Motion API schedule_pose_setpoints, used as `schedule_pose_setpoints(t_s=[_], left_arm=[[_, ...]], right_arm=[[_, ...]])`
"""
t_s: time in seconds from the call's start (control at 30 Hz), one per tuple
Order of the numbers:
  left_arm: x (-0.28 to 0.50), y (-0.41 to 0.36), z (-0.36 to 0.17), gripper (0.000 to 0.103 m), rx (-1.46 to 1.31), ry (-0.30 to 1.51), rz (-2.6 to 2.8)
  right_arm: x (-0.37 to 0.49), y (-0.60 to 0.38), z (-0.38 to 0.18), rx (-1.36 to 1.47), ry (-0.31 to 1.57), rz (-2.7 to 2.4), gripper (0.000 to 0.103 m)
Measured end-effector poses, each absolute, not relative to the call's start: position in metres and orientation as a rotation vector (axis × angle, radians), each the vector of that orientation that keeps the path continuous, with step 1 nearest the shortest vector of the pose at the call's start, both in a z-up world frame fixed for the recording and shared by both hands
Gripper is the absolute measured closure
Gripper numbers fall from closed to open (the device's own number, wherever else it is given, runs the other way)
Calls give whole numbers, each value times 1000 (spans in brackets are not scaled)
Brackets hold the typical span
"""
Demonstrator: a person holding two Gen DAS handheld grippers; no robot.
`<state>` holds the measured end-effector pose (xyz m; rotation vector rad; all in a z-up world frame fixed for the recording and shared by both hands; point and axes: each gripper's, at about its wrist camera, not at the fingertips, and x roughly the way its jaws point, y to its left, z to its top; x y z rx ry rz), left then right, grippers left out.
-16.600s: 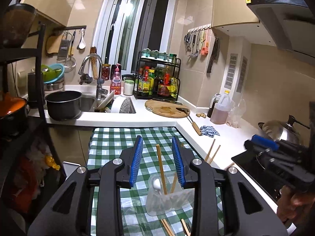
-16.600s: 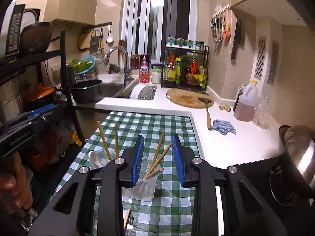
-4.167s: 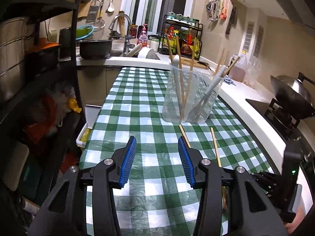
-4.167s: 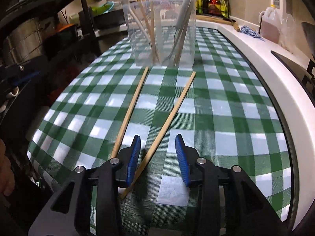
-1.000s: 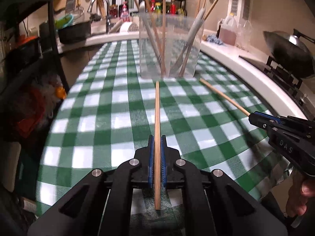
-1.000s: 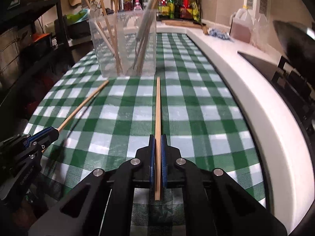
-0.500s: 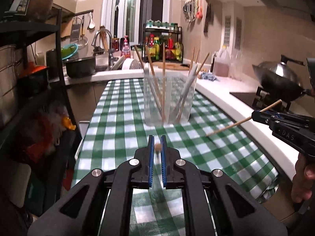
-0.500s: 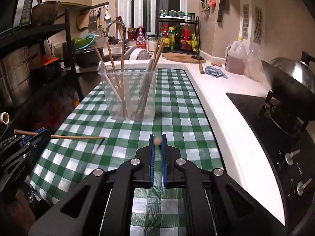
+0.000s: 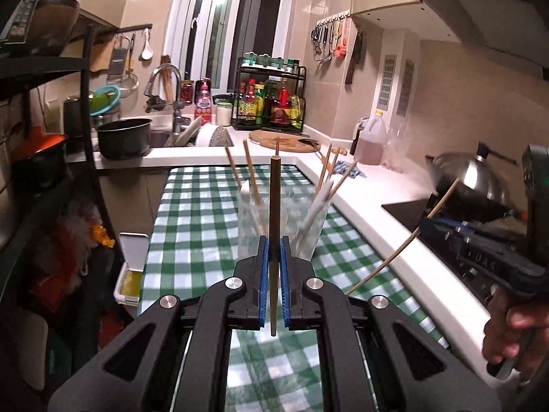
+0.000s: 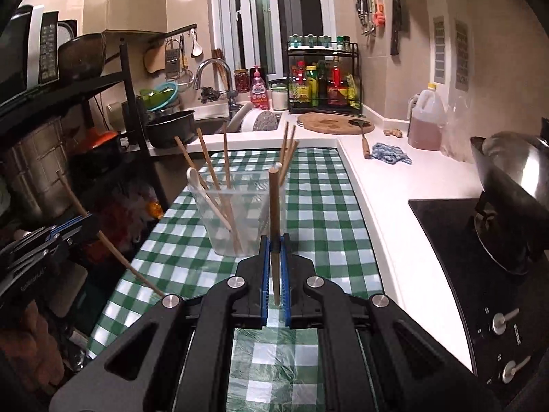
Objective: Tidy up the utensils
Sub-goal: 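Carry both chopsticks upright over the clear container with both tools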
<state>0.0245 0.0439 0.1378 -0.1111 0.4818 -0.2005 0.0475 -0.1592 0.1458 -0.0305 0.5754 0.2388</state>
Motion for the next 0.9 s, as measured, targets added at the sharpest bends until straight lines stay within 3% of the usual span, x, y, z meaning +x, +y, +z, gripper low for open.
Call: schedule_pose_setpoints(t_s=[0.47,0.63,0.9], left_arm=[[107,68,254,97,-146,415,-217],[142,73,247,97,-187,417,-234],[189,63,200,97,-156,540,-238]], right_arm=[[107,-122,260,-86,520,322,97],[138,-105,272,-118,513,312,97],[183,-88,230,-137,613,299,97]])
